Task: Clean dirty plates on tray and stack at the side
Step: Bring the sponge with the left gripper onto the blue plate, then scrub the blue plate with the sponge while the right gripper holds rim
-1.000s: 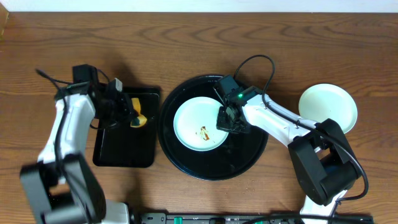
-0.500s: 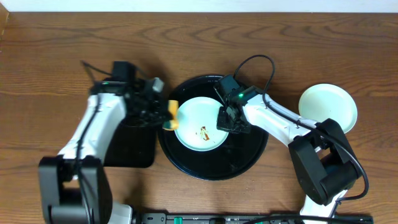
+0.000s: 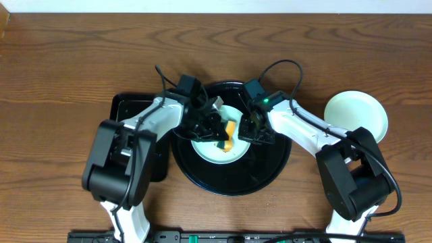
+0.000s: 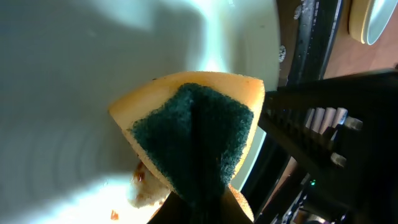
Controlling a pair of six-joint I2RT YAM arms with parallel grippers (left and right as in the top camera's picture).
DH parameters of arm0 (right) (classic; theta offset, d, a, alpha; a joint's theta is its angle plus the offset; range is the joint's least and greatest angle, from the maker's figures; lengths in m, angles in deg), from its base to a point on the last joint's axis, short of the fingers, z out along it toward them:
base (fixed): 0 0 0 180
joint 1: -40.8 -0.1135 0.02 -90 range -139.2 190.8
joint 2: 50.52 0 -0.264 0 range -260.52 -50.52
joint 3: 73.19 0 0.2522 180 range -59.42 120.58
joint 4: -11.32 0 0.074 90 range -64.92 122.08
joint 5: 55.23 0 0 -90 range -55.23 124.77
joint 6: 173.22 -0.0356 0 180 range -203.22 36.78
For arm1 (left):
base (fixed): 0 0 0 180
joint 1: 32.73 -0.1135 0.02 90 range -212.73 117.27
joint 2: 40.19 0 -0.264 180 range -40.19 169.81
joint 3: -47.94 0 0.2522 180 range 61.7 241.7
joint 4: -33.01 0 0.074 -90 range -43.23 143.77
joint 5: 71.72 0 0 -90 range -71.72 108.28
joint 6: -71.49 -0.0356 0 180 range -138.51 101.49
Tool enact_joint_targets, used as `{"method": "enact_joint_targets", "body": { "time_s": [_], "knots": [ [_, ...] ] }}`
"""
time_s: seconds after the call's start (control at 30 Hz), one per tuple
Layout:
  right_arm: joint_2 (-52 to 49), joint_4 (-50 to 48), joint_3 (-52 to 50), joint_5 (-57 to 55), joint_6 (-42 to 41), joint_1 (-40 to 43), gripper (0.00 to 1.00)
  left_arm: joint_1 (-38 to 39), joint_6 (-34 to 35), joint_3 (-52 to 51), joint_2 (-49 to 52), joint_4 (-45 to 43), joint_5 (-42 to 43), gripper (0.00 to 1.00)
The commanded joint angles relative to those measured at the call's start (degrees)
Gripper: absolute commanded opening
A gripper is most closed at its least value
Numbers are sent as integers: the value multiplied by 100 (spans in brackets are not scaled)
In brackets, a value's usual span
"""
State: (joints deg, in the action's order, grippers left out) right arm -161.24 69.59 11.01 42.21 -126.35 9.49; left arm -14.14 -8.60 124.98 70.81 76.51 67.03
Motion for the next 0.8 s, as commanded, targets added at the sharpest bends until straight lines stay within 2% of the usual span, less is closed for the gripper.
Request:
{"method": "enact_joint_targets", "body": {
  "time_s": [0.0, 0.2, 0.37, 0.77],
  "knots": [
    [-173, 140, -142, -409, 101, 109, 1, 48, 286, 13, 153, -118, 446, 7],
    [-173, 136, -142, -404, 96, 127, 1, 52, 319, 13, 186, -481, 1071, 8],
    [-168, 179, -142, -393, 79, 229, 1, 219, 476, 9, 188, -682, 1071, 8],
    [-168, 227, -142, -367, 98, 319, 2, 625, 964, -205, 216, -623, 13, 8]
  ]
}}
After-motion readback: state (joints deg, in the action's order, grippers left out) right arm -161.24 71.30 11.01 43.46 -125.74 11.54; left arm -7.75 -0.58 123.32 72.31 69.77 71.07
